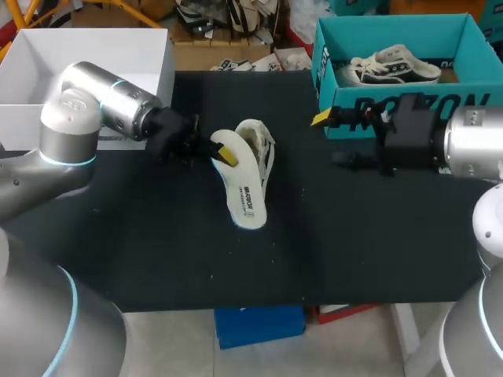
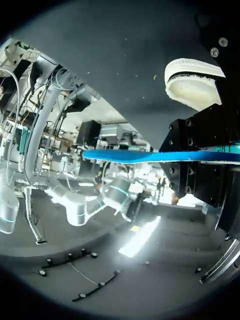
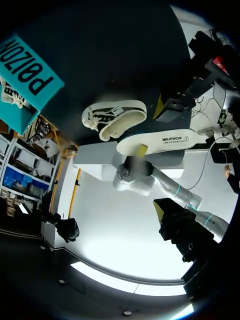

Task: Take the shoe out of the shoebox, open the shoe tongue, remove and reinsert the insole, then place the shoe into the shoebox

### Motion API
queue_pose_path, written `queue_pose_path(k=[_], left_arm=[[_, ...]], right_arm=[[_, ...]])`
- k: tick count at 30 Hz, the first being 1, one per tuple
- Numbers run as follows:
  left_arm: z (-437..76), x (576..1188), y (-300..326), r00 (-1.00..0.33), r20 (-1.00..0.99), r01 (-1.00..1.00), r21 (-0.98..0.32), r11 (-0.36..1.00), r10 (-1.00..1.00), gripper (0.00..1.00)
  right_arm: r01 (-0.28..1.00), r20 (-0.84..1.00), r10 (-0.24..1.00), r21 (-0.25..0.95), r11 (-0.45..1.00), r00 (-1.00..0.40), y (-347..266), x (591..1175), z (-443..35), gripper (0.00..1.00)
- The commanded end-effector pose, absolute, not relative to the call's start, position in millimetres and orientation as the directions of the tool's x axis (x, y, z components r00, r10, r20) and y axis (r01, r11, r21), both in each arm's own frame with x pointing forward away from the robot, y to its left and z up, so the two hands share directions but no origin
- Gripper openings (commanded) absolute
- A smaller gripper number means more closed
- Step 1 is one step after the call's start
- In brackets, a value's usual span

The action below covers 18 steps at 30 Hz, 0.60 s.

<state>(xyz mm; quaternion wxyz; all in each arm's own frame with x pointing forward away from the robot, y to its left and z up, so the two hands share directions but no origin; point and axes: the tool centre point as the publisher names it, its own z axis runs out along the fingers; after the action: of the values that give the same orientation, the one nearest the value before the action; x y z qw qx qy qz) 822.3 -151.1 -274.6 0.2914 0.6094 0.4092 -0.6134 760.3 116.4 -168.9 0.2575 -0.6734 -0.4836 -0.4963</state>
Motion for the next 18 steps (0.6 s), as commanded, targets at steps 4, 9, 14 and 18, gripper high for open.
queue_pose_path(k=[4, 9, 14, 18], left_arm=[[-254.6, 817.8, -154.7, -0.045, -0.999, 0.830, -0.034, -0.557, -0.006, 0.00], [-236.8, 815.6, -161.2, -0.029, -0.996, 0.778, 0.031, -0.628, -0.085, 0.00], [-224.9, 811.7, -168.3, -0.008, -0.992, 0.715, 0.082, -0.695, -0.125, 0.00], [-216.6, 809.5, -173.6, 0.010, -0.991, 0.685, 0.105, -0.721, -0.135, 0.00]], right_arm=[[0.923, 0.939, 0.344, 0.122, -0.365, 0.012, 141.7, 782.1, -187.4, 1.00], [0.937, 0.949, 0.316, 0.119, -0.328, -0.010, 158.3, 783.1, -192.5, 1.00], [0.949, 0.955, 0.293, 0.128, -0.289, -0.040, 172.0, 782.0, -194.6, 1.00], [0.955, 0.957, 0.285, 0.129, -0.267, -0.050, 181.9, 781.8, -198.1, 1.00]])
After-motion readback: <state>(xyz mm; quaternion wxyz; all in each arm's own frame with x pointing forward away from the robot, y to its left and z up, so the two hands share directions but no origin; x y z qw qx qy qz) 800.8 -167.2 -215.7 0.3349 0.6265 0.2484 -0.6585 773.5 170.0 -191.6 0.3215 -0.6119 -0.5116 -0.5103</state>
